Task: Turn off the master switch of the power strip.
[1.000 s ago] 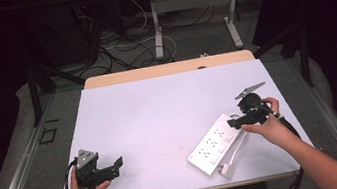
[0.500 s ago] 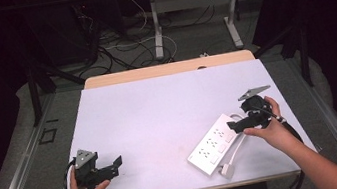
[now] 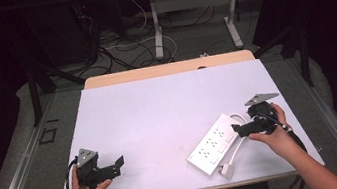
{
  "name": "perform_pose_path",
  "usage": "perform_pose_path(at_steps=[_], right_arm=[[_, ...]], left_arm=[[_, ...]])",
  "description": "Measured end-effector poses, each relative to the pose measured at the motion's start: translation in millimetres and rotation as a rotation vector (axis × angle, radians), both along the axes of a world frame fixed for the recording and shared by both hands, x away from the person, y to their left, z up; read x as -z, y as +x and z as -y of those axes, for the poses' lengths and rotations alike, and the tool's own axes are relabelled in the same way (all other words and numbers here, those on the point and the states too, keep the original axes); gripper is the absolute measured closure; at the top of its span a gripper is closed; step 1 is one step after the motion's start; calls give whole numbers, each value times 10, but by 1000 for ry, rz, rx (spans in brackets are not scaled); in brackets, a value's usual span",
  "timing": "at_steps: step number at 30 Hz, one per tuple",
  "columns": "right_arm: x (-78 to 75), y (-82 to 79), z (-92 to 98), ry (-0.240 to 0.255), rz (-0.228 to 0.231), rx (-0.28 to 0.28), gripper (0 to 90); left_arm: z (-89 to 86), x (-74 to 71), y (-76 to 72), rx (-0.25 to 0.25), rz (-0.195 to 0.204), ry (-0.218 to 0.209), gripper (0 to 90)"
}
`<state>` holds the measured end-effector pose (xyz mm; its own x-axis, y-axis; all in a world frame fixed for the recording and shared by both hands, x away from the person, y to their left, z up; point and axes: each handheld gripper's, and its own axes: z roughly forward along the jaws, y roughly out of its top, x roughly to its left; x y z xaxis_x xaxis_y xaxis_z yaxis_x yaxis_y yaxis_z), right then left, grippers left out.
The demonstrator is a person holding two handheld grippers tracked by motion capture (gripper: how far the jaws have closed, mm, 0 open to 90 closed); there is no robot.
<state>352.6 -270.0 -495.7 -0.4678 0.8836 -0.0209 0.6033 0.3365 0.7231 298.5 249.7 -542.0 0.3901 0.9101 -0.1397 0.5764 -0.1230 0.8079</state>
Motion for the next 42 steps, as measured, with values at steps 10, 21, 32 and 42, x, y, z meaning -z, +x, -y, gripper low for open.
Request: perform_pose_path(at_steps=[10, 21, 32, 42], right_arm=[[-2, -158, 252, 108, 67, 70, 0], [47, -322, 515, 159, 70, 104, 0], [68, -563, 801, 204, 107, 197, 0], [221, -685, 1005, 200, 148, 272, 0]], left_arm=[[-10, -8, -23, -1, 9, 2, 4], [-27, -12, -43, -15, 17, 1, 3], [-36, -25, -47, -21, 32, -4, 3], [-34, -21, -45, -22, 28, -1, 3]])
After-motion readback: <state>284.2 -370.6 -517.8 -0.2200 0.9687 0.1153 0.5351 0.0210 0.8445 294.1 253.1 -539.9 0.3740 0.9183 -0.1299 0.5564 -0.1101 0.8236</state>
